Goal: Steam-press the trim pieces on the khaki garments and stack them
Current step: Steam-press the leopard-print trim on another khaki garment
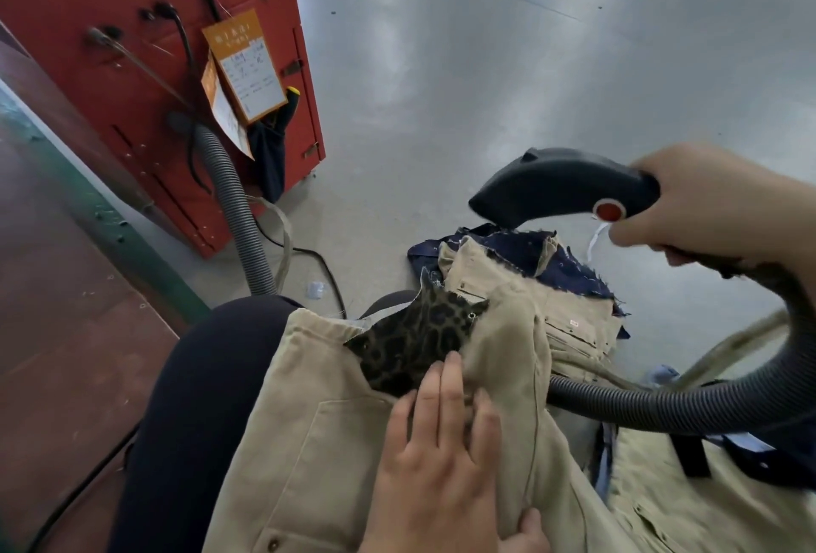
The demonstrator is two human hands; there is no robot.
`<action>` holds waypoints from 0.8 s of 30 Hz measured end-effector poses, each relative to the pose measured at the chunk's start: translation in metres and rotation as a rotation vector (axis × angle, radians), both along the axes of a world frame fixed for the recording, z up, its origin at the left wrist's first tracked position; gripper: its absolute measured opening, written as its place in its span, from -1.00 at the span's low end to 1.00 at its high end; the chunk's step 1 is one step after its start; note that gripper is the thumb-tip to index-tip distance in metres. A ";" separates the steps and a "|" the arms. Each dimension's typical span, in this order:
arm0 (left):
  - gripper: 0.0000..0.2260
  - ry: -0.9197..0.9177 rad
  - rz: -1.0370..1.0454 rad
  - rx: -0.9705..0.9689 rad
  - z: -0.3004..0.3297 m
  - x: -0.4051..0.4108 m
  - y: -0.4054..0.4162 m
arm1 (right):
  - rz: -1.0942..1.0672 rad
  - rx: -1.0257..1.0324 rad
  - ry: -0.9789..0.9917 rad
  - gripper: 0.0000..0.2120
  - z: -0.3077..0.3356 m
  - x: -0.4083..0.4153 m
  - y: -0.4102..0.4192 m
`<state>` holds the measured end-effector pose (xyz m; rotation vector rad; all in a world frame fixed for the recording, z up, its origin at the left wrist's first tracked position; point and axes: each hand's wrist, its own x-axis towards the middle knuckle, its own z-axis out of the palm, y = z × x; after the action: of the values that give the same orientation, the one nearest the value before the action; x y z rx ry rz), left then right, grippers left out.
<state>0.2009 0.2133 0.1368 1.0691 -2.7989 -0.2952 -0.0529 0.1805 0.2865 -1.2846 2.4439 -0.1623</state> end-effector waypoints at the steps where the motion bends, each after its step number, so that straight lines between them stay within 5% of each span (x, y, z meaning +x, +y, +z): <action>1: -0.31 0.000 0.001 0.016 0.002 0.000 -0.001 | 0.052 0.032 0.017 -0.87 -0.001 0.007 0.006; 9: -0.29 -0.073 -0.020 0.026 0.005 -0.002 -0.003 | 0.258 0.201 0.231 -0.81 -0.026 0.058 0.014; 17: -0.34 -0.050 0.001 0.039 0.002 -0.001 -0.002 | 0.215 0.158 0.225 -0.82 -0.050 0.068 -0.052; 24: -0.34 -0.041 -0.003 0.039 0.006 -0.001 -0.003 | 0.121 0.039 0.047 -0.87 0.005 0.025 0.016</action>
<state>0.1996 0.2104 0.1425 1.0917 -2.8424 -0.3327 -0.0282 0.1961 0.2911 -1.4297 2.3871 -0.0518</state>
